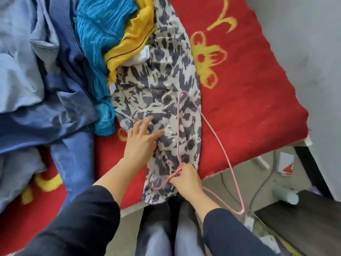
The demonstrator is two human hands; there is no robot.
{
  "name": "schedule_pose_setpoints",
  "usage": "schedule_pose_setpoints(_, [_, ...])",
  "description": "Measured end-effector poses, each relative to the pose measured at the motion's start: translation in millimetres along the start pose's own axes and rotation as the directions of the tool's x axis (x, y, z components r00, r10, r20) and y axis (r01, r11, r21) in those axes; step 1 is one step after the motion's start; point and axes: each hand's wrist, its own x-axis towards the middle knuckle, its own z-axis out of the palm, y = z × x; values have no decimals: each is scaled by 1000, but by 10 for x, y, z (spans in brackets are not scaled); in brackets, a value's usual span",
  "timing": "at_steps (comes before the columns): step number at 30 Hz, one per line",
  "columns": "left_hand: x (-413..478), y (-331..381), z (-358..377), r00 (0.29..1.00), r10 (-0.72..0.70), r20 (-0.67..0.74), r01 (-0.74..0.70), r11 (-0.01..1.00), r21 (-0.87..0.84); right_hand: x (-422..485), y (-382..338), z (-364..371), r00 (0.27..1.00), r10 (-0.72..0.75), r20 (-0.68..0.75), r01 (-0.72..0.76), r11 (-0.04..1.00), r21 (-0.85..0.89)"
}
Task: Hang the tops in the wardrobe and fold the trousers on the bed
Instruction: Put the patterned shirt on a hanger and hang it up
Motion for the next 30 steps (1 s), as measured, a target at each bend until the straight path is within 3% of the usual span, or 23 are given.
schedule_pose_setpoints(5, [148, -43, -224, 996, 83, 36, -80, 993, -89, -83, -56, -249, 980, -22, -199, 27, 999, 25])
schedule_pose_setpoints(8, [134, 23, -540, 991, 111, 75, -100, 986, -135, -150, -229, -636, 948, 30, -317, 16, 990, 142])
schedule_pose_setpoints(12, [102, 248, -1150, 997, 67, 27, -57, 960, -274, -307, -648, -1219, 894, 66, -443, 100, 934, 342])
schedule_pose_setpoints(16, [63, 434, -1890, 999, 54, 1, -50, 929, -368, -548, -1042, -1709, 867, 118, -484, 145, 870, 471])
schedule_pose_setpoints(22, [-100, 482, -3068, 961, -113, -251, -43, 838, -544, -1305, -1621, -2468, 832, -191, -521, 359, 901, 243])
schedule_pose_setpoints(27, [-205, 698, -4044, 856, -297, -424, -70, 745, -663, -1792, -2129, -3040, 678, -421, -602, 509, 860, -28])
schedule_pose_setpoints(30, [-278, 871, -4645, 802, -377, -463, -127, 651, -749, -2087, -2385, -3291, 615, -460, -640, 528, 843, -99])
